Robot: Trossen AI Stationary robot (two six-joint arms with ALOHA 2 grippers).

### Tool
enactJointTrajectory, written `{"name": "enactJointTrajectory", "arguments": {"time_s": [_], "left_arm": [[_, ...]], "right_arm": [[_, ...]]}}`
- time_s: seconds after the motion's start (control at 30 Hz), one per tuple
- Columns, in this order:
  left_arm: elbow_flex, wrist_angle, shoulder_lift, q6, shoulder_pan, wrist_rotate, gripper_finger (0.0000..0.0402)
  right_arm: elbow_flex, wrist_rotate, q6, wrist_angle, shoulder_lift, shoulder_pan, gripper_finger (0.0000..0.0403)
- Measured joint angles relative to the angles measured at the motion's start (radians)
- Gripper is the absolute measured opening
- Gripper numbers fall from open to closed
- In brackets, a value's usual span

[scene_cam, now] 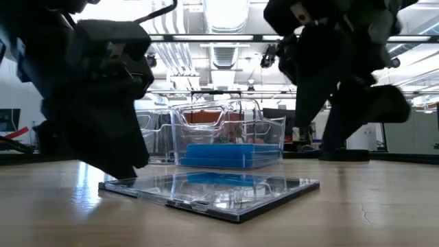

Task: Pick & place jewel cases by type
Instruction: Put the right black CD case into the left transparent bin

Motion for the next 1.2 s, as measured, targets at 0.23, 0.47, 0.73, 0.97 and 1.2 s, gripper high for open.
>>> {"name": "enactJointTrajectory", "arguments": {"time_s": [0.23,0.47,0.73,0.97,1.2], "left_arm": [[-0.001,-0.002,0.007,0.095,0.037,-0.007,0.0147],[-0.001,0.021,0.031,0.116,0.041,0.017,0.0147],[-0.001,0.046,0.039,0.101,0.019,0.034,0.0147],[-0.002,0.044,0.039,0.086,-0.018,0.036,0.0147],[-0.004,0.038,0.039,0.014,-0.053,0.073,0.0147]], "right_arm": [[0.0,-0.001,0.161,0.068,0.037,0.049,0.0196],[0.0,0.0,0.238,0.163,0.126,0.057,0.0196],[0.002,0.052,0.243,0.176,0.137,0.05,0.0196],[0.011,0.089,0.135,0.215,0.14,0.005,0.0196],[0.014,0.177,0.056,0.218,0.106,-0.011,0.0196]]}}
